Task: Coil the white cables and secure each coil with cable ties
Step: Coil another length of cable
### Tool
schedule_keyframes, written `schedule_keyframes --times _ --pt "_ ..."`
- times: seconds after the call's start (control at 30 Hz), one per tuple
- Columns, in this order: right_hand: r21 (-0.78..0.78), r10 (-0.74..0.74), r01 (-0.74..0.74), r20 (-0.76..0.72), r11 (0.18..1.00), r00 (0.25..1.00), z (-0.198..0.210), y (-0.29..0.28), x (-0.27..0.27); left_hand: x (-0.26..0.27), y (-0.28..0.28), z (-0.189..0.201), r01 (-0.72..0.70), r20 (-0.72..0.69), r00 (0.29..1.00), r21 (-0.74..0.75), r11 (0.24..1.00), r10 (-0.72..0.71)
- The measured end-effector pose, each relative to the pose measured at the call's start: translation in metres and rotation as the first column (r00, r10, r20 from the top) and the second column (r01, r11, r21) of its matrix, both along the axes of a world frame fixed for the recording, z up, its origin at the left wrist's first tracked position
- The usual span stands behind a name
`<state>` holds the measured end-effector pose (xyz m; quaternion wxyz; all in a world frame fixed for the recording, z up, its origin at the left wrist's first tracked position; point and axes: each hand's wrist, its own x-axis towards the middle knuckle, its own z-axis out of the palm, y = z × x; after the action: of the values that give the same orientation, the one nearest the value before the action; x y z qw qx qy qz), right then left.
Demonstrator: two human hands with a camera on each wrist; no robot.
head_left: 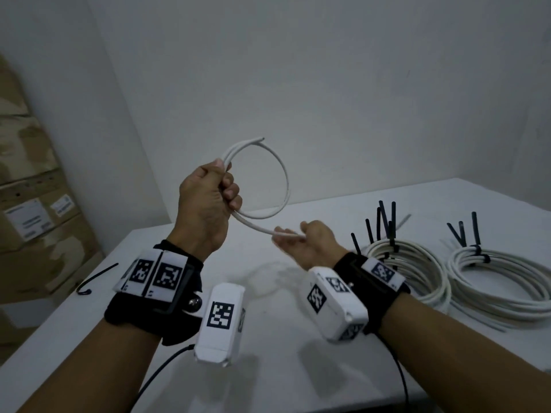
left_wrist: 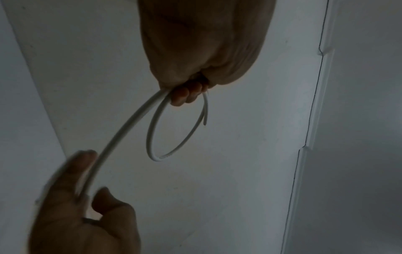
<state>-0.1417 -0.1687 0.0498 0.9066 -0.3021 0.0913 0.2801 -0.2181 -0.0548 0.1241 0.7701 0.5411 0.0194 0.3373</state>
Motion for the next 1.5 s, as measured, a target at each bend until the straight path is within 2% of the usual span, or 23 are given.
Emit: schedule_keyframes --times 0.07,0.13,0.2,0.27,0.33,0.43,0.63,0.73,0.83,0.9,1.0,1.13,1.23,1.33,1.5 --pt "0.008 -0.141 0.141 0.017 0.99 0.99 0.011 -0.003 0.011 -0.006 0.012 -0.004 -0.042 -0.02 0.999 -0.004 0.999 0.042" --pt "-0.135 -0.156 0.179 0.166 0.975 0.974 0.018 -0.006 0.015 -0.009 0.021 -0.011 -0.069 -0.046 0.997 -0.009 0.998 0.068" --pt "-0.348 -0.009 0.165 0.409 0.923 0.913 0.021 -0.005 0.013 -0.011 0.026 -0.022 -0.103 -0.085 0.991 0.017 0.995 0.104" --pt "-0.545 0.204 0.206 0.597 0.813 0.776 0.025 -0.005 0.006 -0.011 0.026 -0.032 -0.127 -0.116 0.984 0.054 0.99 0.132" --pt "-0.66 0.373 0.319 0.686 0.681 0.624 0.028 -0.007 0.003 -0.01 0.024 -0.039 -0.124 -0.135 0.982 0.056 0.991 0.131" --pt "-0.704 0.528 0.496 0.71 0.508 0.467 0.031 -0.011 0.003 -0.01 0.02 -0.046 -0.097 -0.164 0.981 0.038 0.995 0.102" --pt "-0.629 0.668 0.676 0.695 0.384 0.267 0.029 -0.018 0.003 -0.01 0.008 -0.056 0.002 -0.238 0.971 -0.001 1.0 -0.003" --pt "-0.598 0.629 0.707 0.726 0.377 0.279 0.027 -0.024 0.008 -0.009 0.005 -0.057 0.049 -0.254 0.966 -0.029 0.998 -0.055" --pt "-0.587 0.695 0.751 0.675 0.302 0.247 0.023 -0.03 0.012 -0.005 0.002 -0.057 0.073 -0.261 0.962 -0.034 0.997 -0.079" --pt "-0.604 0.688 0.721 0.683 0.34 0.248 0.019 -0.035 0.014 -0.004 0.001 -0.058 0.087 -0.268 0.959 -0.026 0.996 -0.091" --pt "-0.615 0.555 0.575 0.774 0.54 0.306 0.012 -0.044 0.017 -0.001 -0.003 -0.06 0.105 -0.27 0.957 -0.032 0.994 -0.11" --pt "-0.506 0.39 0.52 0.863 0.689 0.322 0.003 -0.046 0.013 0.002 -0.012 -0.059 0.133 -0.283 0.95 -0.015 0.991 -0.132" --pt "-0.446 0.301 0.399 0.876 0.801 0.376 0.002 -0.045 0.008 0.005 -0.018 -0.057 0.104 -0.283 0.956 0.085 0.991 -0.076" --pt "-0.399 0.255 0.368 0.888 0.84 0.382 0.003 -0.044 0.006 0.006 -0.024 -0.055 0.047 -0.265 0.964 0.165 0.985 -0.002" --pt "-0.366 0.193 0.378 0.885 0.85 0.424 0.006 -0.042 0.005 0.007 -0.03 -0.057 -0.03 -0.226 0.968 0.34 0.94 0.113"
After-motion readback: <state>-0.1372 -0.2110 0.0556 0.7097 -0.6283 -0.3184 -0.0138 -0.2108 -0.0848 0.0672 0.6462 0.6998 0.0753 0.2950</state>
